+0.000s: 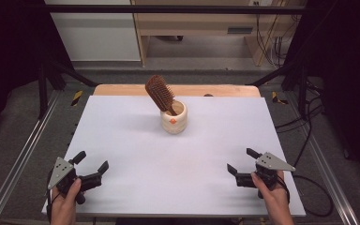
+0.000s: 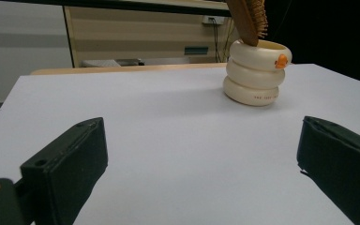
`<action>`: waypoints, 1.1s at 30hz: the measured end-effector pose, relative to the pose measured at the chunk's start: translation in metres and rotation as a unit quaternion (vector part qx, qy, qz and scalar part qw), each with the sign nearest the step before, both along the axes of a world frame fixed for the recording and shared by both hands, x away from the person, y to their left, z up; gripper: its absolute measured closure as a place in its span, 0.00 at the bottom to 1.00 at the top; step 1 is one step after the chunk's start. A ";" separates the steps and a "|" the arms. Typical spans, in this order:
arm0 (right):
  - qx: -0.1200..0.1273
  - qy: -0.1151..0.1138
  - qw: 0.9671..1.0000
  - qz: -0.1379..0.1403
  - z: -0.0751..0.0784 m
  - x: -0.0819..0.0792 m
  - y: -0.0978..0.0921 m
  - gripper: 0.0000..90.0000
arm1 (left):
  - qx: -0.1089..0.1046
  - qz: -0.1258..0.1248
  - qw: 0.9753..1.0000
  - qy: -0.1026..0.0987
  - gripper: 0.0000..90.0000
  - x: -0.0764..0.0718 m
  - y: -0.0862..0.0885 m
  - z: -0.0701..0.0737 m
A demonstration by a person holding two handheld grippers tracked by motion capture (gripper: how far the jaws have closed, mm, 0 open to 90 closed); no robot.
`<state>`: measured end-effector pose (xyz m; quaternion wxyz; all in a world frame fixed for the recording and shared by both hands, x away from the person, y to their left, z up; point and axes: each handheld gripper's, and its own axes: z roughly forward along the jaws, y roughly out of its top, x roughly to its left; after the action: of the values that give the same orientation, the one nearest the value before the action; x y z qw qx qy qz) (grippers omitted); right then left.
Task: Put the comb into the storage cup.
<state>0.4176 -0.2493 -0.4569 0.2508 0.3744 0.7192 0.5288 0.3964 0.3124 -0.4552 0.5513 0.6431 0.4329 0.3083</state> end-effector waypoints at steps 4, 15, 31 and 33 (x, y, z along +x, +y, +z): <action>-0.003 0.001 1.000 0.003 -0.001 0.000 0.001 0.04 | -0.003 -0.003 1.000 -0.001 0.03 -0.001 -0.003 0.000; -0.004 0.004 1.000 0.008 -0.002 0.001 0.003 0.04 | 0.002 -0.016 1.000 -0.002 0.03 -0.003 -0.010 -0.001; 0.007 0.013 1.000 0.017 -0.006 0.004 0.005 0.04 | 0.004 -0.044 0.999 -0.002 0.03 -0.007 -0.023 0.000; 0.008 0.015 1.000 0.022 -0.006 0.005 0.006 0.04 | 0.000 -0.047 0.999 -0.001 0.03 -0.008 -0.024 0.000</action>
<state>0.4221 -0.2432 -0.4630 0.2258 0.3684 0.7266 0.5342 0.3888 0.2883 -0.4554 0.5656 0.6623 0.4019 0.2828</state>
